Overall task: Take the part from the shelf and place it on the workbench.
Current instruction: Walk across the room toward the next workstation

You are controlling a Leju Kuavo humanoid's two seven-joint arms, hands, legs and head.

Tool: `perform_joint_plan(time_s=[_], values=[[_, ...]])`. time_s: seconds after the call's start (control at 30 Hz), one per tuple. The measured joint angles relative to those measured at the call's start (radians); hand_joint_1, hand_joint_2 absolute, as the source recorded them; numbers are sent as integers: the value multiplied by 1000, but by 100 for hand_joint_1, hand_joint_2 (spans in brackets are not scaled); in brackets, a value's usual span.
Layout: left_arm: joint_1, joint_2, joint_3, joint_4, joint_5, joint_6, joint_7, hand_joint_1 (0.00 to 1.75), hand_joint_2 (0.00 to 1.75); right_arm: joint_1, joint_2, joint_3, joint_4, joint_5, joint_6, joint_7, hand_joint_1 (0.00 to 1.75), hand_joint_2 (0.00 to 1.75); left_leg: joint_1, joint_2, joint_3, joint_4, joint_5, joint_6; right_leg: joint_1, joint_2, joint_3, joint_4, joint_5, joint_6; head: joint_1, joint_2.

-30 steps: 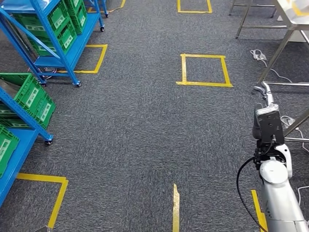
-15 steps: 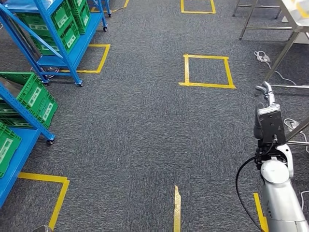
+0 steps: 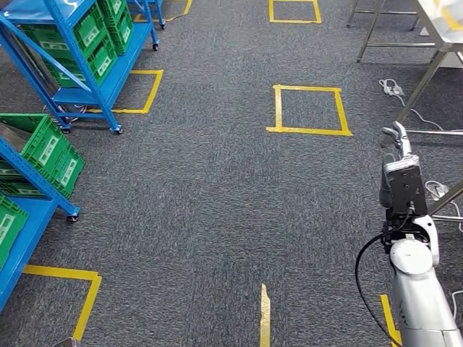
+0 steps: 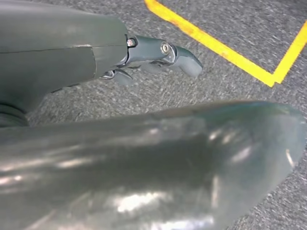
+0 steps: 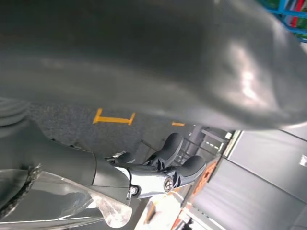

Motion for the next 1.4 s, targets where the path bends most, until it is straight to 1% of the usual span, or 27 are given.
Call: perform_joint_plan(time_s=[0.1,0.13,0.17,0.23,0.27,0.3,0.33,0.4,0.43,0.5,0.57,0.63,0.67,0.73,0.77,0.8,0.83,0.9,0.97,1.0,1.07,1.13,1.17,1.27,1.3,1.33,1.4], values=[[0,-1,0,0,0,9,4,0,0,2,0,0,-2,1,0,0,0,0,2,-1,12,-22,-3,10,-2,-1,-5,5,-11,15,0,0],[0,0,0,0,0,14,6,0,0,1,0,-1,-3,1,0,-1,0,0,4,-1,19,-29,-2,15,-2,-1,-17,29,-26,19,1,0],[-1,0,0,0,0,18,7,0,0,0,0,-1,-4,1,0,-1,0,0,5,0,25,-34,-3,20,-3,0,-41,75,-47,22,2,0],[-2,1,0,0,0,21,8,0,0,3,0,-2,-4,1,0,-1,0,0,4,0,31,-35,-9,28,-2,0,-117,209,-93,26,3,0],[-2,0,0,0,0,21,8,0,0,6,0,-2,-3,1,0,-1,0,0,3,0,33,-35,-12,30,-2,0,-151,258,-101,28,3,0],[-2,0,0,0,0,21,8,0,0,9,0,-2,-3,1,0,-1,0,0,3,-1,36,-34,-15,30,-3,0,-170,275,-91,30,3,0],[-1,-1,0,0,0,21,9,0,0,10,0,-2,-3,1,0,-1,0,0,3,-2,41,-34,-19,29,-3,0,-168,251,-60,30,3,0],[-1,-1,0,0,0,21,8,0,0,10,0,-2,-2,1,0,-1,0,0,3,-4,52,-31,-30,23,-4,0,-119,128,19,30,3,0],[-2,-1,0,0,0,21,7,0,0,10,0,-2,-3,1,0,-1,0,0,2,-5,55,-26,-36,18,-4,1,-89,68,42,28,3,0],[-2,-1,0,0,0,22,6,0,0,11,0,-2,-3,1,0,0,0,0,-1,-6,53,-21,-41,9,-2,2,-59,15,46,18,2,0],[-3,0,0,0,0,22,6,0,0,13,0,-2,-3,1,0,0,0,0,-2,-6,51,-19,-44,3,-1,3,-55,10,42,7,1,0],[-3,0,0,0,0,23,6,0,0,13,0,-2,-4,1,0,-1,0,0,0,-4,41,9,-67,-6,-4,2,-50,6,41,-4,-1,0],[-4,-1,0,0,0,23,5,0,0,12,0,-2,-5,1,0,-1,0,0,1,-3,23,49,-90,-12,-5,1,-46,4,40,-9,-2,0],[-3,-2,0,0,-1,23,5,0,0,12,0,-2,-5,1,0,-1,0,0,5,-2,-41,180,-145,-20,-4,-1,-44,4,36,-15,-4,0],[-2,-2,0,0,-1,23,5,0,0,12,0,-1,-5,1,0,-1,0,0,6,-2,-72,237,-161,-21,-3,-2,-43,4,35,-16,-3,0],[-1,-2,0,0,-1,23,5,0,0,13,0,-1,-5,1,0,-1,0,0,6,-2,-90,266,-160,-22,-3,-1,-41,4,34,-17,-3,0],[0,-2,0,0,-1,23,5,0,0,13,0,-1,-5,1,0,-1,0,0,7,-2,-91,256,-139,-20,-2,-1,-39,4,34,-17,-4,0],[0,-2,0,0,0,23,5,0,0,13,0,-1,-5,1,0,-1,0,0,6,-2,-43,139,-62,-13,-2,0,-33,4,31,-15,-3,0],[-2,-2,0,0,-1,23,6,0,0,12,0,-1,-5,1,0,-1,0,0,3,-1,6,25,-18,-5,1,1,-32,5,28,-9,-3,0],[-3,-2,0,0,-1,23,6,0,0,12,0,-1,-5,1,0,-1,0,0,1,-1,18,-3,-15,-2,2,1,-33,5,28,-5,-2,0],[-3,-2,0,0,-1,24,5,0,0,12,0,-1,-5,1,0,-1,0,0,-1,0,22,-16,-19,4,1,0,-35,1,31,6,-2,0],[-2,-2,0,0,0,24,5,0,0,12,0,-1,-5,1,0,-1,0,0,2,0,27,-27,-12,15,0,0,-44,18,16,15,-1,0],[-3,-2,0,0,-1,24,5,0,0,11,0,-2,-5,1,0,-1,0,0,4,0,29,-32,-9,20,0,0,-62,54,-5,19,0,0],[-3,0,0,0,-1,24,5,0,0,14,0,-3,-4,1,0,-1,0,0,3,1,30,-34,-8,27,-1,0,-152,237,-87,25,1,0],[-3,-1,0,0,-1,24,5,0,0,15,0,-3,-4,1,0,-1,0,0,2,1,31,-34,-9,27,-1,0,-171,271,-91,26,1,0],[-3,-1,0,0,-1,24,5,0,0,16,0,-3,-4,1,0,-1,0,0,2,1,31,-33,-9,27,-1,0,-173,270,-78,27,2,0],[-3,-2,0,0,-1,24,5,0,0,15,0,-4,-4,1,0,-1,0,0,3,0,34,-31,-12,24,-2,-1,-121,161,-10,27,2,0]])
